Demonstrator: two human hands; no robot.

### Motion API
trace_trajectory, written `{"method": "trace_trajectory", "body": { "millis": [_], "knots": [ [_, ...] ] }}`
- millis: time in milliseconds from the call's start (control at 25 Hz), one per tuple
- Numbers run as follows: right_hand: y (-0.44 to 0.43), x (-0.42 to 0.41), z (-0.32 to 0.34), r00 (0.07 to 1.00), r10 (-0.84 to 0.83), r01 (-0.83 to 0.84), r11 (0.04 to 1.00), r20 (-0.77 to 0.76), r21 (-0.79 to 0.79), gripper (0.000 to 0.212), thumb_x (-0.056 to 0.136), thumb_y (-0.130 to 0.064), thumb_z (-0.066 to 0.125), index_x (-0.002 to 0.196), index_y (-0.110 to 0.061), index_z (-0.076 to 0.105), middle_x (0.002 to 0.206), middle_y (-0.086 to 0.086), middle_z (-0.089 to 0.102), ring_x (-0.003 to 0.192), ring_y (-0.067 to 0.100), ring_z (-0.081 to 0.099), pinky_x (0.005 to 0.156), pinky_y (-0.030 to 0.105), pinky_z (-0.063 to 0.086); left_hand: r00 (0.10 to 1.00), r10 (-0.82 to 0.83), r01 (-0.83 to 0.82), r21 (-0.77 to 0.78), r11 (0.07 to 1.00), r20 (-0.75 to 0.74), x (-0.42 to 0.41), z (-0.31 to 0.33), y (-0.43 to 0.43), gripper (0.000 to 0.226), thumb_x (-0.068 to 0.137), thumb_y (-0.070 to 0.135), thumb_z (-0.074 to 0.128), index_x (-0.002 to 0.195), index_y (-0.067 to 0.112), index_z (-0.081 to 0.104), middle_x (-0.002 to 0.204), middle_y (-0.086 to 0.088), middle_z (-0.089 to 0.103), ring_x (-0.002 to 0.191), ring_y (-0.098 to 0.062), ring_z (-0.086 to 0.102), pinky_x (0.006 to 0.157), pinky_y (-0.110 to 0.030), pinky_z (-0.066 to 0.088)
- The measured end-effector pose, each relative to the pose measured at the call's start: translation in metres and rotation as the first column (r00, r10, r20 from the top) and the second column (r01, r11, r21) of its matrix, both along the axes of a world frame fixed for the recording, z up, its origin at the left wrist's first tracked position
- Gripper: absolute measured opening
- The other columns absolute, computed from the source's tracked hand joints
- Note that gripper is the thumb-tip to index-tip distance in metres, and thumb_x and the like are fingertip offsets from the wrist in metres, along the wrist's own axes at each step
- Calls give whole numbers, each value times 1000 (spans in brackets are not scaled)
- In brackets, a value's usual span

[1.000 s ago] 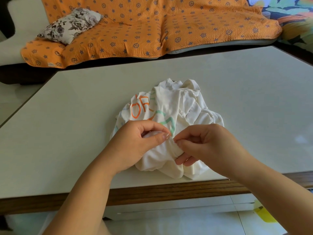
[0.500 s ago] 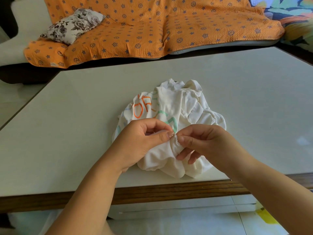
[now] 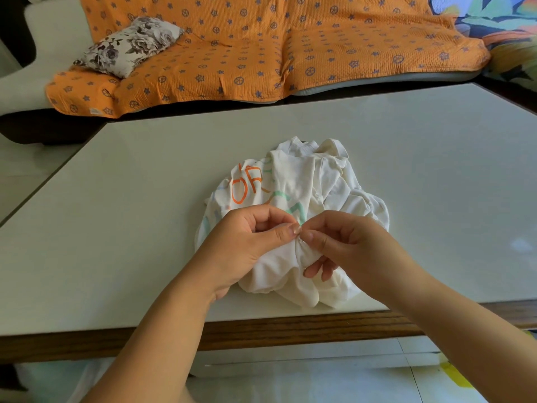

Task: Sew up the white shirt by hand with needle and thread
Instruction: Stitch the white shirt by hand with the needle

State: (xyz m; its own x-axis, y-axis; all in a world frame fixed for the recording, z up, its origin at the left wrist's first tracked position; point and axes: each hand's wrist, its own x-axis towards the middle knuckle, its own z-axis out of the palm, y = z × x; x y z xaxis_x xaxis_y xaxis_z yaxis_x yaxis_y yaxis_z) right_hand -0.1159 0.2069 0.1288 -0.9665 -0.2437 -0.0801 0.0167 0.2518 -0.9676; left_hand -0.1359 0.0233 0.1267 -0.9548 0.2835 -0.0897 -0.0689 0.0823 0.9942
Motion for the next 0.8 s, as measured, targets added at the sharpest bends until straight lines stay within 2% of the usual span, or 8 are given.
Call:
{"method": "trace_trajectory", "body": {
  "millis": [200, 320, 480, 640, 720, 800],
  "knots": [
    [3, -2, 0, 1000, -3, 3, 1000, -3, -23, 12, 91, -18, 63, 91, -18, 75, 72, 4, 73, 66, 19, 70, 59, 23, 56, 1000, 9, -9, -3, 1000, 18, 0, 2, 1, 13, 69, 31, 74, 79, 24, 77, 83, 2, 74, 85, -7, 68, 83, -24, 50],
    [0, 1, 0, 1000, 4, -4, 999, -6, -32, 11, 95, -15, 59, 99, -17, 68, 77, 9, 74, 67, 19, 72, 66, 27, 59, 1000, 9, -9, -3, 1000, 22, 0, 2, 2, 13, 68, 31, 74, 79, 25, 77, 83, 1, 74, 85, -8, 68, 81, -24, 50],
    [-3, 10, 1, 996, 5, -6, 1000, -92, -17, 13, 99, -18, 50, 108, -22, 58, 77, 5, 73, 69, 13, 71, 71, 26, 59, 999, 12, -12, -1, 1000, 42, 1, 0, 5, 13, 69, 31, 74, 80, 25, 77, 87, -4, 75, 87, -14, 70, 84, -31, 53],
    [-7, 12, -2, 974, -77, 94, 993, -212, 69, 7, 98, -20, 53, 96, -24, 60, 71, 2, 71, 59, 9, 67, 59, 22, 55, 997, 10, -7, -32, 999, 72, 2, 0, 6, 22, 70, 31, 74, 88, 17, 76, 95, -10, 75, 94, -20, 70, 92, -36, 54],
    [-5, 6, -1, 961, -150, 171, 983, -234, 72, 9, 98, -21, 52, 92, -22, 59, 76, -4, 71, 57, 8, 66, 54, 18, 51, 994, 10, -5, -46, 999, 108, 3, 1, 7, 31, 66, 35, 76, 90, 15, 77, 99, -12, 74, 96, -19, 69, 95, -36, 52],
    [-1, -1, 2, 944, -237, 244, 970, -230, 5, 10, 98, -19, 53, 90, -18, 59, 85, -6, 72, 50, 12, 61, 47, 15, 42, 989, 16, -9, -50, 999, 150, 3, 3, 7, 32, 64, 37, 76, 89, 17, 78, 98, -8, 75, 96, -16, 69, 94, -32, 51]
  ]
}}
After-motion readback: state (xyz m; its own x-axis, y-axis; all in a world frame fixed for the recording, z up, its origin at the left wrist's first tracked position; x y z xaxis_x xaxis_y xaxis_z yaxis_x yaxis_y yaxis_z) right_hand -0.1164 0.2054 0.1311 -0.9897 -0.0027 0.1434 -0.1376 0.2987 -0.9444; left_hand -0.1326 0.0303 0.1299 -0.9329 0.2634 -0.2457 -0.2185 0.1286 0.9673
